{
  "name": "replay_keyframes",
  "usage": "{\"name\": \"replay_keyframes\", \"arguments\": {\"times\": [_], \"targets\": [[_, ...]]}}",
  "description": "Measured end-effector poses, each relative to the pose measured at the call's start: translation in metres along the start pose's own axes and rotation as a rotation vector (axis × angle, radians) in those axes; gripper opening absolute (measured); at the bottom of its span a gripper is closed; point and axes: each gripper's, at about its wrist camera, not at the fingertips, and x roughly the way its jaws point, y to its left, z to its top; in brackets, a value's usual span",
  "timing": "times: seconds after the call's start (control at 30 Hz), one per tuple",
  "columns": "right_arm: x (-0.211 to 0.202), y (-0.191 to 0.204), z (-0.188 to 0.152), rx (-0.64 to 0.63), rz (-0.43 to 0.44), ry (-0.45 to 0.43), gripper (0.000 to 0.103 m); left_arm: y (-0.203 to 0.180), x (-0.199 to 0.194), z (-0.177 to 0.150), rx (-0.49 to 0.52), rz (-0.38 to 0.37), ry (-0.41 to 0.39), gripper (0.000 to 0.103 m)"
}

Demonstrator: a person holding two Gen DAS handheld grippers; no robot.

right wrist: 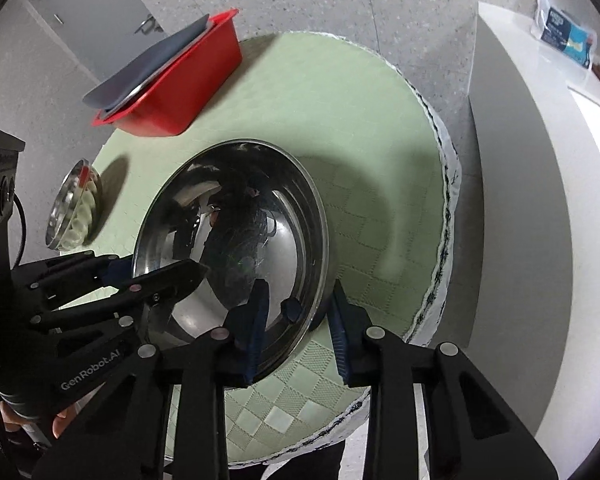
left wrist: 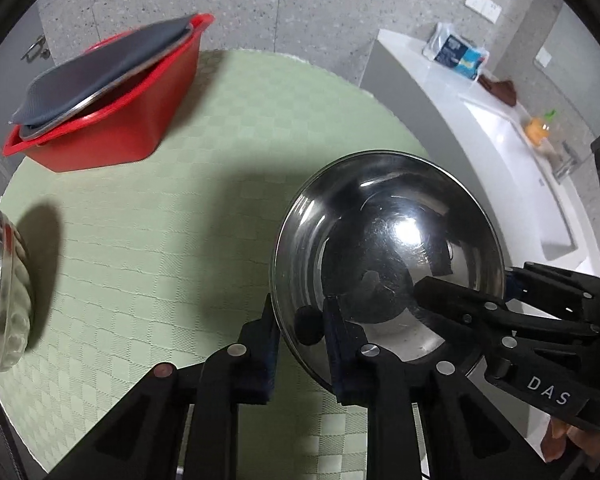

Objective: Organize plates and bowls
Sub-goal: 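Grasp a steel bowl rim with both grippers and lift it, then lower the steel bowl into another steel bowl and open both grippers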

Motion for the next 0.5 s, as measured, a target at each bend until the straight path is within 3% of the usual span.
{"name": "replay_keyframes", "arguments": {"times": [0.23,0.5], "targets": [[-0.028,0.033,0.014,-0.044,0.021,-0.067,0.030,0.029,-0.058,-0.009,-0.030,-0.006,-0.096,0.017],[-0.023,0.133,0.029,-0.158,0.054,-0.095,0.030,0.104,-0.126,-0.040,-0.110,0.022,-0.208,0.017]]}}
